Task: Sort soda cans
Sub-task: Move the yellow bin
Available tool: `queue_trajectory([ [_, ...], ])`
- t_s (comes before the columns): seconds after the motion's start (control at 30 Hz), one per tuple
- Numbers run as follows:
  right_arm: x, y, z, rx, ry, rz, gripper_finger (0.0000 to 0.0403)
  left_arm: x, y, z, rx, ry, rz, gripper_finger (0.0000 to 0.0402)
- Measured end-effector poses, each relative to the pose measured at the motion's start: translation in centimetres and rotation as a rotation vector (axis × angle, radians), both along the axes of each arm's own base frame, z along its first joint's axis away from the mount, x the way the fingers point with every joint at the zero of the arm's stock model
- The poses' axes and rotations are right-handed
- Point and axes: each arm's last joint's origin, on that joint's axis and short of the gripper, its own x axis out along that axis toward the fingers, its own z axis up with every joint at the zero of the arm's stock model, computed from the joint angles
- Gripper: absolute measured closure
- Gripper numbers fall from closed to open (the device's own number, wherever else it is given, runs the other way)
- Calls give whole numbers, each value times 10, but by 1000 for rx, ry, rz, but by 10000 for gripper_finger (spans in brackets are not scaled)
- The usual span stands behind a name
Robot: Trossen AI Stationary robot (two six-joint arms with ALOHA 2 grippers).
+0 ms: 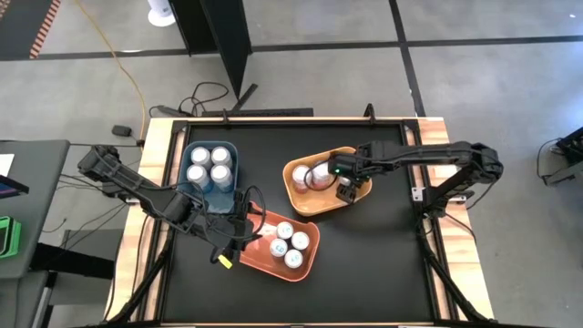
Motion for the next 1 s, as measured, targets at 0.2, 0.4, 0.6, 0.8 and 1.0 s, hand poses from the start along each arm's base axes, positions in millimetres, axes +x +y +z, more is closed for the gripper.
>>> queue_trajectory([
  [0.2,2,2,14,-6,-11,8,14,0,0,0,-3,0,3,127],
  [0.4,7,15,31,-28,-59,75,14,0,0,-1,-17,3,15,127],
  [0.6,8,44,34,-77,-74,134,18,-1,1,-1,-25,10,27,127],
  [0.8,1,91,23,-149,-105,153,84,-4,3,-4,-26,36,67,127],
  [1.0,-14,135,1,-184,-195,90,241,-4,2,-4,-22,34,67,127],
])
